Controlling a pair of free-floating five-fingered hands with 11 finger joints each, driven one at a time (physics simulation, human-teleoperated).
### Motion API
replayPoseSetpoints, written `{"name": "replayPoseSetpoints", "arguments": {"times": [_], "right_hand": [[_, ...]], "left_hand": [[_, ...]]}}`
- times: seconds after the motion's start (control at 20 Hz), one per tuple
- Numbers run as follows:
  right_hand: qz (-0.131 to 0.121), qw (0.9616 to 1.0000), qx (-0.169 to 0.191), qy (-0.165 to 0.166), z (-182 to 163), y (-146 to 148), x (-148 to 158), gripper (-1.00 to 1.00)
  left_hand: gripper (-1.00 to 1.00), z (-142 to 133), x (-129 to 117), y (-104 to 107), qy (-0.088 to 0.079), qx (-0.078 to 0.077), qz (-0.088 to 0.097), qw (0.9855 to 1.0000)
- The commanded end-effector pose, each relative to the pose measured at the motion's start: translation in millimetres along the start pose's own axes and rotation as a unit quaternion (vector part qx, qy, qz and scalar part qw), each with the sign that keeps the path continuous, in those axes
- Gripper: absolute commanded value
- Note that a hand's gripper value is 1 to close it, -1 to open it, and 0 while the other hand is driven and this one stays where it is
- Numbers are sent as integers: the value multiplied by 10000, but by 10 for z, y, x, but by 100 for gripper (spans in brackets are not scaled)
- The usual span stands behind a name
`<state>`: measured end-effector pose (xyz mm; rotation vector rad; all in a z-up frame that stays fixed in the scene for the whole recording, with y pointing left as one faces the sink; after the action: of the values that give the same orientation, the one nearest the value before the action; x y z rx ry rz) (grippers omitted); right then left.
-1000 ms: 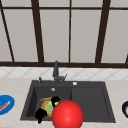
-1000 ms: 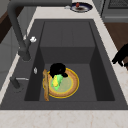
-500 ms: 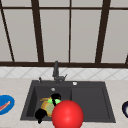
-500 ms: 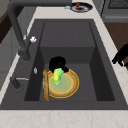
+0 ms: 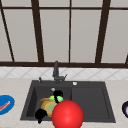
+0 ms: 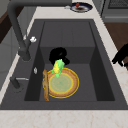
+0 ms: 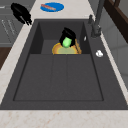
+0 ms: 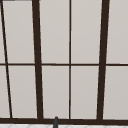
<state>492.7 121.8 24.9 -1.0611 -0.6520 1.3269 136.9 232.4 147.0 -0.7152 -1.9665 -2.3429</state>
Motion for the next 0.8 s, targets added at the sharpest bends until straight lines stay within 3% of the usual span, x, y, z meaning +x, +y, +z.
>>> {"name": "replayPoseSetpoints", "arguments": {"times": [0.0, 0.75], "right_hand": [[-132, 9999, -100, -41, 81, -165, -159, 100], [-241, 9997, -71, -41, 550, -767, -783, 100]], "left_hand": [[0, 0, 0, 0, 0, 0, 0, 10000], [0, 0, 0, 0, 0, 0, 0, 10000]]}}
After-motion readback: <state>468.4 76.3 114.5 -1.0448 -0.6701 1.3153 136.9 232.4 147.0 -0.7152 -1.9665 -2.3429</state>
